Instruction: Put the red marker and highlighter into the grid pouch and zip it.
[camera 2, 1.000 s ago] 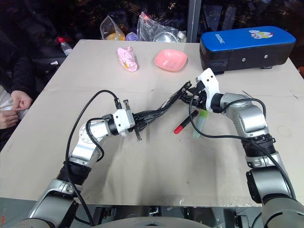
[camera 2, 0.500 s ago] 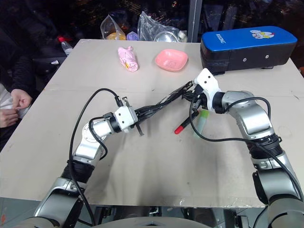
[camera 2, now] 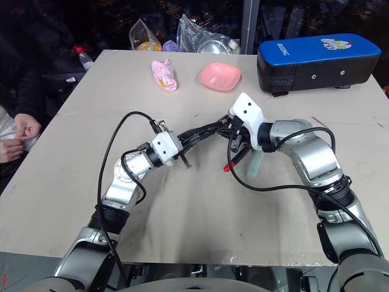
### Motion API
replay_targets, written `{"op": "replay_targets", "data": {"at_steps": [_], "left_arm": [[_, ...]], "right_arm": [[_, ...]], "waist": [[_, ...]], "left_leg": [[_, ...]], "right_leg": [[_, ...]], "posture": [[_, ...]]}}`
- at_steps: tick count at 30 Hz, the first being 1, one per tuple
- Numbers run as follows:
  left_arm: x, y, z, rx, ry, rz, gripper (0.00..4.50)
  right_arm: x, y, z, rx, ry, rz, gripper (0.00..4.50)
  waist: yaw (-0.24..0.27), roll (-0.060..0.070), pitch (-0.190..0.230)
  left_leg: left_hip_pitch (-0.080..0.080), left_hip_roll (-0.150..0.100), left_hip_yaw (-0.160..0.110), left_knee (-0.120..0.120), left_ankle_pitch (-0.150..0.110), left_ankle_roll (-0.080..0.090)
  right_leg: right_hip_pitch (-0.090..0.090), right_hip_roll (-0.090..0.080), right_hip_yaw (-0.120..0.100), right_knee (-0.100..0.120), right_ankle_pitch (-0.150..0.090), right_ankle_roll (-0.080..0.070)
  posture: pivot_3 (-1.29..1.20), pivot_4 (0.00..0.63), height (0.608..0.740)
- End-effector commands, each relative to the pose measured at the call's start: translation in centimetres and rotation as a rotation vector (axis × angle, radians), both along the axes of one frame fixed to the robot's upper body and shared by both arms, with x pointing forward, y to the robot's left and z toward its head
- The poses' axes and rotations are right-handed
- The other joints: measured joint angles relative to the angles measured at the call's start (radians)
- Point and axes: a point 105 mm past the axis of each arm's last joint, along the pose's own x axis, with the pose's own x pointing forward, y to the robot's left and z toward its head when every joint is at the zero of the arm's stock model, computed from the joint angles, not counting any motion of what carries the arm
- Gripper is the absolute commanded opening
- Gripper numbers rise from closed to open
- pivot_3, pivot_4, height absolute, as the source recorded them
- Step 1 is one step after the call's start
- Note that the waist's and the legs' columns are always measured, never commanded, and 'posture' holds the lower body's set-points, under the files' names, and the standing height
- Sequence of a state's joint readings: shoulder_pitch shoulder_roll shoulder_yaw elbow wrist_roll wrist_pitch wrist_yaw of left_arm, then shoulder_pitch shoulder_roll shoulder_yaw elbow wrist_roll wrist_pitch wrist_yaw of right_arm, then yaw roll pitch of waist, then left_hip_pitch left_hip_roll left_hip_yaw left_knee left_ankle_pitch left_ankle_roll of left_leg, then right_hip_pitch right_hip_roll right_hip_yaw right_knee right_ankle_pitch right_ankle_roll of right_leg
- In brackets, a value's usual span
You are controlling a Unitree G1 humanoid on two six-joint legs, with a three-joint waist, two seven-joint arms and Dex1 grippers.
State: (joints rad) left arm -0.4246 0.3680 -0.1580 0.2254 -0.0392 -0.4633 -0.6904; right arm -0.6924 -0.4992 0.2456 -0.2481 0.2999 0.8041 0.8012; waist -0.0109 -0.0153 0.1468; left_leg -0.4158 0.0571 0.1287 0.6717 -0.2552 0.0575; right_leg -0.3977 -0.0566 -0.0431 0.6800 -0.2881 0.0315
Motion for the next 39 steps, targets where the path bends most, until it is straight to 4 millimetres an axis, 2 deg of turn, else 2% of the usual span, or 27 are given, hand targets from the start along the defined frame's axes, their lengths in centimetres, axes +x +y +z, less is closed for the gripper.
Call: {"op": "replay_targets", "data": {"at_steps": [1,8,10,13,16,20,24,27,29,31,34,39], "left_arm": [[-0.1,-0.6,1.0,-0.017,-0.039,-0.006,0.0],[0.0,-0.8,0.9,-0.021,-0.038,-0.004,0.0],[0.1,-0.8,1.0,-0.023,-0.039,0.003,0.0],[0.1,-0.7,1.0,-0.024,-0.041,0.009,0.0],[0.0,-0.6,1.2,-0.025,-0.039,0.003,0.0],[-0.3,-0.6,1.5,-0.019,-0.041,-0.021,0.0],[-0.6,-0.4,1.8,-0.005,-0.045,-0.038,0.0],[-0.7,-0.5,1.8,0.002,-0.045,-0.049,0.0],[-0.7,-0.5,1.8,0.003,-0.046,-0.049,0.0],[-0.6,-0.5,1.8,0.003,-0.047,-0.047,0.0],[-0.6,-0.3,1.8,-0.001,-0.048,-0.039,0.0],[-0.9,-0.3,1.7,0.002,-0.047,-0.045,0.0]], "right_arm": [[-1.6,2.2,1.7,0.025,-0.057,0.099,0.09],[-3.6,4.3,2.2,0.054,-0.024,0.178,0.09],[-3.8,4.0,2.2,0.056,-0.014,0.18,0.09],[-3.6,2.4,2.3,0.036,-0.011,0.164,0.09],[-3.0,-0.1,3.3,0.007,-0.013,0.124,0.91],[-1.5,-2.1,5.3,0.057,-0.04,0.021,2.74],[0.6,-3.1,6.2,0.134,-0.034,-0.086,2.74],[2.0,-3.0,5.8,0.196,0.006,-0.154,1.77],[2.8,-3.2,4.3,0.171,0.035,-0.193,0.79],[3.5,-3.8,2.8,0.126,0.048,-0.231,0.02],[4.1,-4.6,1.2,0.074,0.063,-0.277,0.02],[4.4,-4.3,1.0,0.07,0.055,-0.271,0.02]], "waist": [[0.0,0.0,0.0],[-0.001,0.0,0.0],[-0.001,0.0,0.0],[0.002,0.0,0.0],[0.002,0.0,0.0],[-0.005,0.0,0.0],[-0.005,0.0,0.0],[-0.003,0.0,0.0],[-0.001,0.0,0.0],[0.002,0.0,0.0],[0.001,0.0,0.0],[-0.003,0.0,0.001]], "left_leg": [[0.0,0.0,0.0,0.0,0.0,0.0],[0.0,0.0,0.0,0.0,0.0,0.0],[0.0,0.0,0.0,0.0,0.0,0.0],[0.0,0.0,-0.001,0.0,0.0,0.0],[-0.001,-0.001,-0.001,0.0,0.0,0.0],[0.0,-0.001,-0.001,0.0,0.0,0.001],[0.0,0.0,-0.001,-0.002,0.0,0.0],[0.0,0.0,0.0,-0.002,0.0,0.0],[0.0,-0.001,0.0,-0.002,0.0,0.0],[0.0,-0.001,0.0,-0.002,0.0,0.0],[-0.001,-0.002,0.001,-0.002,0.0,0.001],[0.0,-0.001,0.001,-0.002,0.0,0.001]], "right_leg": [[0.0,0.0,0.0,0.0,0.0,0.0],[0.0,0.0,0.0,0.0,0.0,0.0],[0.0,0.0,0.0,0.0,0.0,0.0],[0.0,0.0,0.0,0.0,0.0,0.0],[0.0,-0.001,-0.001,-0.001,0.0,0.0],[0.0,-0.006,-0.001,-0.001,0.0,0.0],[0.0,-0.005,-0.001,0.0,0.0,0.0],[0.0,-0.006,-0.001,-0.001,0.0,0.0],[0.0,-0.006,-0.001,-0.001,0.0,0.0],[0.0,-0.006,-0.002,-0.001,0.0,0.0],[0.0,-0.006,-0.003,-0.002,0.0,0.0],[-0.001,-0.006,-0.002,-0.001,0.0,0.0]], "posture": [[0.0,0.15,0.74],[0.0,0.15,0.74],[0.0,0.15,0.74],[0.0,0.15,0.74],[0.0,0.15,0.74],[0.0,0.15,0.74],[0.0,0.15,0.74],[0.0,0.15,0.74],[0.0,0.15,0.74],[0.0,0.15,0.74],[0.0,0.15,0.74],[0.0,0.15,0.74]]}}
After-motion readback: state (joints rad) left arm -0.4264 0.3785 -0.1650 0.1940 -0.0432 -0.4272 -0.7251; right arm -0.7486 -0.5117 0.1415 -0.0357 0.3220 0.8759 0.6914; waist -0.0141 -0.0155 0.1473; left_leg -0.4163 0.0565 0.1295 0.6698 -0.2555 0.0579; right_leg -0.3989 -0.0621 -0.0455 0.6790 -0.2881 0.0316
